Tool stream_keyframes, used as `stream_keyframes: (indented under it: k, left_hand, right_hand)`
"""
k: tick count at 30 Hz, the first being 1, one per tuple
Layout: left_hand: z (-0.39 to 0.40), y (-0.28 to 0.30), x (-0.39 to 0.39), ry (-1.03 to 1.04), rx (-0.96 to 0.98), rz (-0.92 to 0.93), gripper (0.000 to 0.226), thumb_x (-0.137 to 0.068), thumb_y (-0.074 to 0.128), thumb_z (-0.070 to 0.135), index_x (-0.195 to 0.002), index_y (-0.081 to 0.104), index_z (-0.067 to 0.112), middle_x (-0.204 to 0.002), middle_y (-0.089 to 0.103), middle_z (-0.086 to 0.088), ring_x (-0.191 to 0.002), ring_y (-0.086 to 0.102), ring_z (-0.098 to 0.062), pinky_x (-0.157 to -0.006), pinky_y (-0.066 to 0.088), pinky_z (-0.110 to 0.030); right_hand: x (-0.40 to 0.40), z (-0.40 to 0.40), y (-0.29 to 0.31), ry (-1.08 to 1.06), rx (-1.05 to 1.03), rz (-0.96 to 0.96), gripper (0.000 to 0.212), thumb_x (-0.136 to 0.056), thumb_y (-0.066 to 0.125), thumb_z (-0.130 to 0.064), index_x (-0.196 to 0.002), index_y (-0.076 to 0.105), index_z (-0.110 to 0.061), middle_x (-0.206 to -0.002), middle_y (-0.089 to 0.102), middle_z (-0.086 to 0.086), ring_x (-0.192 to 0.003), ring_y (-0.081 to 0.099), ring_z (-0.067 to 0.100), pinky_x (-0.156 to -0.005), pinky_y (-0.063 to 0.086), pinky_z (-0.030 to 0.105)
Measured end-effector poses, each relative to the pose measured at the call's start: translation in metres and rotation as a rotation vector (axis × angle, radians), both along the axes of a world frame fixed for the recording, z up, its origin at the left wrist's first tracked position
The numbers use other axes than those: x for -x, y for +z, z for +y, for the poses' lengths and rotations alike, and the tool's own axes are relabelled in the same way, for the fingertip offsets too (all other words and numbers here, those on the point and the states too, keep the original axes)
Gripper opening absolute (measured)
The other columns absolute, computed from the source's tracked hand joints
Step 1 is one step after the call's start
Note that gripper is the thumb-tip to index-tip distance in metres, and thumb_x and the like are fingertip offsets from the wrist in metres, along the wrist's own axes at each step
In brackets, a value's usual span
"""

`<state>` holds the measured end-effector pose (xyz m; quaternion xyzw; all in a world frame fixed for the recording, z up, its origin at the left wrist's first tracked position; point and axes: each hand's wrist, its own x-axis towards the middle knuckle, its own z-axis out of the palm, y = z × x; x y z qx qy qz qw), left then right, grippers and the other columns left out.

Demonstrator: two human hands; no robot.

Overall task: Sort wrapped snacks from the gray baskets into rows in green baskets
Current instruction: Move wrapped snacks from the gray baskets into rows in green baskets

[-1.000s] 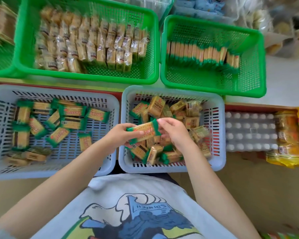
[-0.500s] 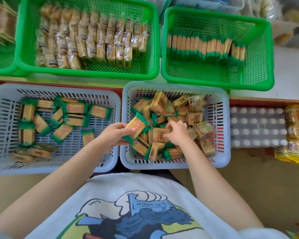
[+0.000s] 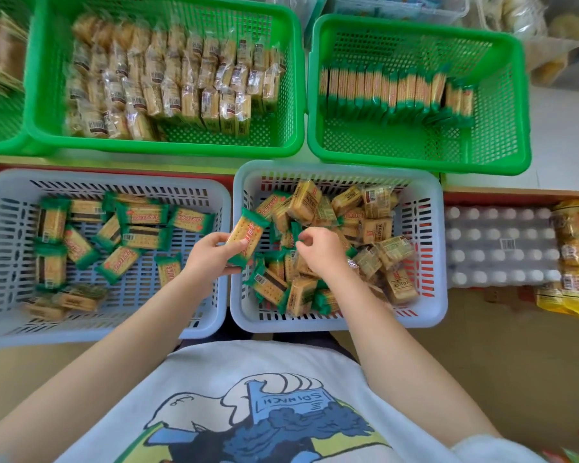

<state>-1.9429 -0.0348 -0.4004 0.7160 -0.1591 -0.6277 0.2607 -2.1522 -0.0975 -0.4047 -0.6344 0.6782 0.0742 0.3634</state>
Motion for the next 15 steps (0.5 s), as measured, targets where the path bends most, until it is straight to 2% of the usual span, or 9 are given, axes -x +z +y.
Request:
stream_keyframes:
  k: [2, 4, 7, 11, 13, 15]
  left_hand:
    - [0.002, 0.000, -0.002, 0.014, 0.001, 0.012, 0.029, -0.092, 0.073, 0.027, -0.114, 0.063, 0.011, -0.108, 0.072, -0.007, -0.084, 0.076, -0.019, -0.066, 0.061, -0.027]
    - [0.006, -0.001, -0.004, 0.025, 0.001, 0.023, 0.030, -0.092, 0.073, 0.027, -0.115, 0.062, 0.011, -0.108, 0.073, -0.007, -0.084, 0.076, -0.019, -0.067, 0.061, -0.028]
    - [0.011, -0.003, -0.006, 0.034, 0.009, 0.030, 0.029, -0.091, 0.073, 0.027, -0.114, 0.062, 0.012, -0.107, 0.073, -0.006, -0.083, 0.076, -0.019, -0.074, 0.061, -0.033]
    - [0.017, -0.007, -0.006, 0.024, 0.009, 0.065, 0.030, -0.090, 0.074, 0.029, -0.113, 0.063, 0.012, -0.108, 0.074, -0.008, -0.088, 0.076, -0.022, -0.082, 0.061, -0.038]
    - [0.018, -0.008, -0.006, 0.018, 0.003, 0.073, 0.033, -0.089, 0.076, 0.031, -0.113, 0.063, 0.012, -0.109, 0.074, -0.008, -0.090, 0.076, -0.022, -0.083, 0.061, -0.039]
    - [0.016, -0.006, -0.005, 0.010, 0.003, 0.084, 0.033, -0.088, 0.076, 0.032, -0.113, 0.064, 0.015, -0.110, 0.074, -0.008, -0.092, 0.075, -0.023, -0.084, 0.061, -0.040]
  right_hand:
    - [-0.012, 0.004, -0.014, -0.035, 0.043, 0.115, 0.044, -0.097, 0.061, -0.036, -0.133, 0.058, -0.011, -0.131, 0.058, 0.008, -0.125, 0.051, 0.026, -0.102, 0.046, 0.041]
    - [-0.020, 0.005, -0.027, -0.103, 0.091, 0.251, 0.055, -0.093, 0.064, -0.047, -0.133, 0.053, -0.010, -0.133, 0.056, 0.010, -0.130, 0.046, 0.028, -0.105, 0.039, 0.043]
    - [-0.028, 0.003, -0.040, -0.191, 0.124, 0.301, 0.064, -0.088, 0.071, -0.047, -0.131, 0.048, -0.005, -0.132, 0.058, 0.013, -0.126, 0.051, 0.030, -0.102, 0.043, 0.043]
    - [-0.026, -0.002, -0.041, -0.322, 0.118, 0.217, 0.048, -0.087, 0.075, -0.036, -0.119, 0.053, -0.008, -0.117, 0.065, 0.011, -0.106, 0.064, 0.031, -0.084, 0.056, 0.042]
    - [-0.018, -0.005, -0.032, -0.398, 0.073, 0.086, 0.031, -0.088, 0.072, -0.031, -0.108, 0.057, -0.011, -0.106, 0.067, 0.007, -0.092, 0.067, 0.028, -0.075, 0.059, 0.041]
    - [-0.006, -0.005, -0.014, -0.471, 0.035, -0.067, 0.015, -0.091, 0.068, -0.025, -0.096, 0.058, -0.014, -0.093, 0.067, 0.002, -0.083, 0.067, 0.026, -0.072, 0.059, 0.040]
